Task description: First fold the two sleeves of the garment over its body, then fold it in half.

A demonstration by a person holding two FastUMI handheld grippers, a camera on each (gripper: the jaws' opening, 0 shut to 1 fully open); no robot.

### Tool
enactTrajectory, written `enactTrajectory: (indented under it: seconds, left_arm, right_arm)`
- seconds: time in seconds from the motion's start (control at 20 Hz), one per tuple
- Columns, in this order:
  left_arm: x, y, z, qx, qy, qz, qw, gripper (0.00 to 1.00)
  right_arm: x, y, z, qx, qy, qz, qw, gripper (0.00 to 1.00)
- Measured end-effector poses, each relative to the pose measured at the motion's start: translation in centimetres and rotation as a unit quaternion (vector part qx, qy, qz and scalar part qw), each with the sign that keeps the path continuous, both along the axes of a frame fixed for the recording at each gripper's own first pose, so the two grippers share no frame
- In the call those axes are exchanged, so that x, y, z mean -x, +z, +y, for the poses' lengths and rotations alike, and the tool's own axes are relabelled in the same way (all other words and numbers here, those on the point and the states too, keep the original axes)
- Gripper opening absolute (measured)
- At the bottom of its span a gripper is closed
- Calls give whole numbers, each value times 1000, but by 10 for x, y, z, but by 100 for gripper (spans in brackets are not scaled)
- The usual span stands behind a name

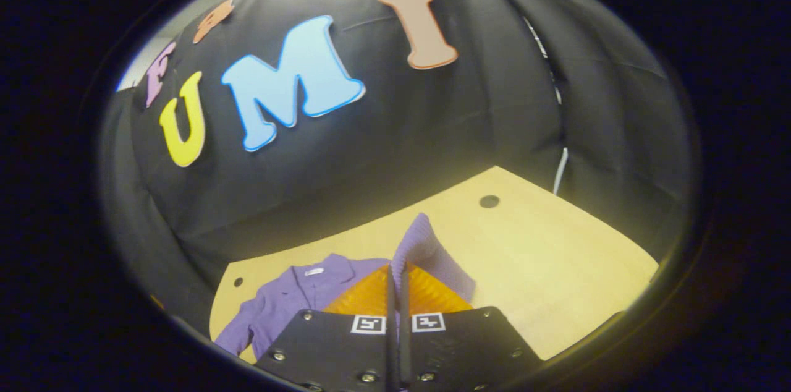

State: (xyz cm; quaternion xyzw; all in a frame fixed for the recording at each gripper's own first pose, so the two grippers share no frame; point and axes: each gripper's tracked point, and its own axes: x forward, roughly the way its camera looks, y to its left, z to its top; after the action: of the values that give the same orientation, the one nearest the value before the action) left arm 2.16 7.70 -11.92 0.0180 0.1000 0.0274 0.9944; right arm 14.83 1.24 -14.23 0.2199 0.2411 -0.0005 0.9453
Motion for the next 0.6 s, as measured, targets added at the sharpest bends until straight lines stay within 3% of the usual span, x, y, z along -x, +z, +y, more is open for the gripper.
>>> enactTrajectory:
  seconds: [0.25,0.6]
  left_arm:
    - [12,-13,33,-2,36,14,999,98]
    - [30,-30,70,1,77,33,996,98]
  right_arm:
    - [-31,13,94,2,90,-23,996,1]
    - [-42,-14,204,38,197,-7,980,1]
